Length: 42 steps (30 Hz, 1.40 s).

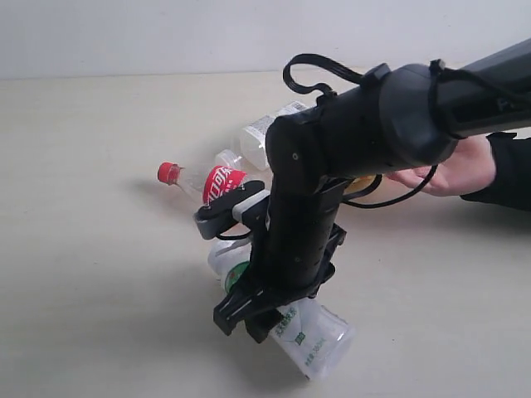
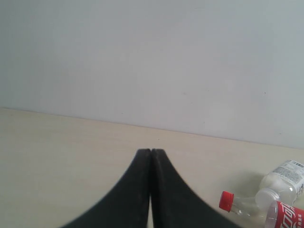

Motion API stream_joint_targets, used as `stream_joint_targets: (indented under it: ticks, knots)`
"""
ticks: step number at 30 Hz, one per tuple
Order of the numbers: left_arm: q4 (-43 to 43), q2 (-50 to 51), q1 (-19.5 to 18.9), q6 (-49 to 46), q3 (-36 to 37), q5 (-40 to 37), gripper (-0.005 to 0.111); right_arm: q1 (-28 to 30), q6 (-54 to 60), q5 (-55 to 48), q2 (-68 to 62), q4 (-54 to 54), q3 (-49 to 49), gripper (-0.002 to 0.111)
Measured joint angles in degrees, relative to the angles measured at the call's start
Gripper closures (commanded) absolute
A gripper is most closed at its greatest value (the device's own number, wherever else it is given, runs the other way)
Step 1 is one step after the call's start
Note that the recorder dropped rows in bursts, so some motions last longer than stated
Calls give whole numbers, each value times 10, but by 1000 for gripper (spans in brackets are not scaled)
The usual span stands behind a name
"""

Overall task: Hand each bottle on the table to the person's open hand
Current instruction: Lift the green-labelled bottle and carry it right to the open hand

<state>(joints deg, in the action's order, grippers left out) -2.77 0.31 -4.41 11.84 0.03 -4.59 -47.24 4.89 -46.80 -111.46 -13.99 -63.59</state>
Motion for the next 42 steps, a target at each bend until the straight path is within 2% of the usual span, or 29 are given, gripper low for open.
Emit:
stream_joint_targets:
  ticks: [8, 13, 17, 20, 24, 29, 33, 42]
  knots:
    - [0, 0, 0, 0, 0, 0, 104, 0, 5, -29, 104, 5, 0, 108]
    - [0, 0, 0, 0, 0, 0, 104, 12, -33, -34, 199, 89, 0, 108]
    - [0, 0, 0, 0, 0, 0, 104, 63, -77, -44, 264, 176, -8, 108]
    - [0, 0, 0, 0, 0, 0, 104, 138, -90, -68, 286, 209, -27, 108]
    - [0, 0, 0, 0, 0, 0, 104, 234, -92, -108, 281, 219, -48, 108]
    - [0, 0, 0, 0, 0, 0, 104, 298, -93, -116, 245, 197, -57, 108]
    - [0, 0, 0, 0, 0, 0, 104, 317, -93, -116, 206, 171, -58, 108]
    - [0, 0, 0, 0, 0, 0, 104, 317, -81, -101, 119, 156, -58, 108]
